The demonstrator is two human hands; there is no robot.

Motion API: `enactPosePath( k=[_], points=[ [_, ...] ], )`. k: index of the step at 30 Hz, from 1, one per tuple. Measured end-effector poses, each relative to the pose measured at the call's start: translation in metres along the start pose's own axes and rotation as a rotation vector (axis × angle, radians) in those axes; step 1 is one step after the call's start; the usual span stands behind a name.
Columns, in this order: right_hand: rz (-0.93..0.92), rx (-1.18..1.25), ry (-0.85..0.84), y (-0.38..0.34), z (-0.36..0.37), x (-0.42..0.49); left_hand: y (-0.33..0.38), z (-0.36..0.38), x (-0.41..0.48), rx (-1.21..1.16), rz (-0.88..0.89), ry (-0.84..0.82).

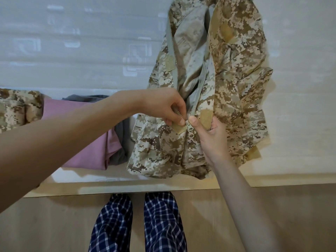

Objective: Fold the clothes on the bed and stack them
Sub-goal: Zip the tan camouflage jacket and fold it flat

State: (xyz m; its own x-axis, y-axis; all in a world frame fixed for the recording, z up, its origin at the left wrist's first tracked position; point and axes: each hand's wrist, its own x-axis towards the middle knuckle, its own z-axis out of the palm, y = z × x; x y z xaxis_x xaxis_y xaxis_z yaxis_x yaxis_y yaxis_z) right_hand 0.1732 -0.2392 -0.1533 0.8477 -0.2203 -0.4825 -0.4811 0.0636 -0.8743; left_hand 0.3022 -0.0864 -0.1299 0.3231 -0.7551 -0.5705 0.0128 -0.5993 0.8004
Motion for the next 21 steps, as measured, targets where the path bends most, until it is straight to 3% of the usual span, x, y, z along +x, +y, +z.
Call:
enactPosePath(
  k=[4, 12, 14, 17, 19, 21],
  points=[
    [0.017, 0.022, -0.006, 0.001, -0.001, 0.001, -0.005, -0.001, -0.005, -0.158, 0.024, 0.062],
    [0.025, 0.046, 0.081, 0.009, 0.006, -0.009, -0.005, 0.011, 0.001, -0.05, 0.004, -0.017],
    [0.092, 0.137, 0.114, 0.008, 0.009, -0.009, -0.008, 0.022, -0.001, 0.05, 0.028, 0.173],
    [0.141, 0.161, 0.125, 0.007, 0.01, -0.007, -0.013, 0.056, -0.012, 0.122, 0.035, 0.692],
    [0.169, 0.186, 0.107, 0.008, 0.011, -0.009, -0.016, 0.084, -0.022, -0.04, -0.053, 0.96],
    [0.204, 0.204, 0.115, 0.009, 0.009, -0.01, -0.016, 0.109, -0.03, -0.37, -0.183, 0.98]
  ],
)
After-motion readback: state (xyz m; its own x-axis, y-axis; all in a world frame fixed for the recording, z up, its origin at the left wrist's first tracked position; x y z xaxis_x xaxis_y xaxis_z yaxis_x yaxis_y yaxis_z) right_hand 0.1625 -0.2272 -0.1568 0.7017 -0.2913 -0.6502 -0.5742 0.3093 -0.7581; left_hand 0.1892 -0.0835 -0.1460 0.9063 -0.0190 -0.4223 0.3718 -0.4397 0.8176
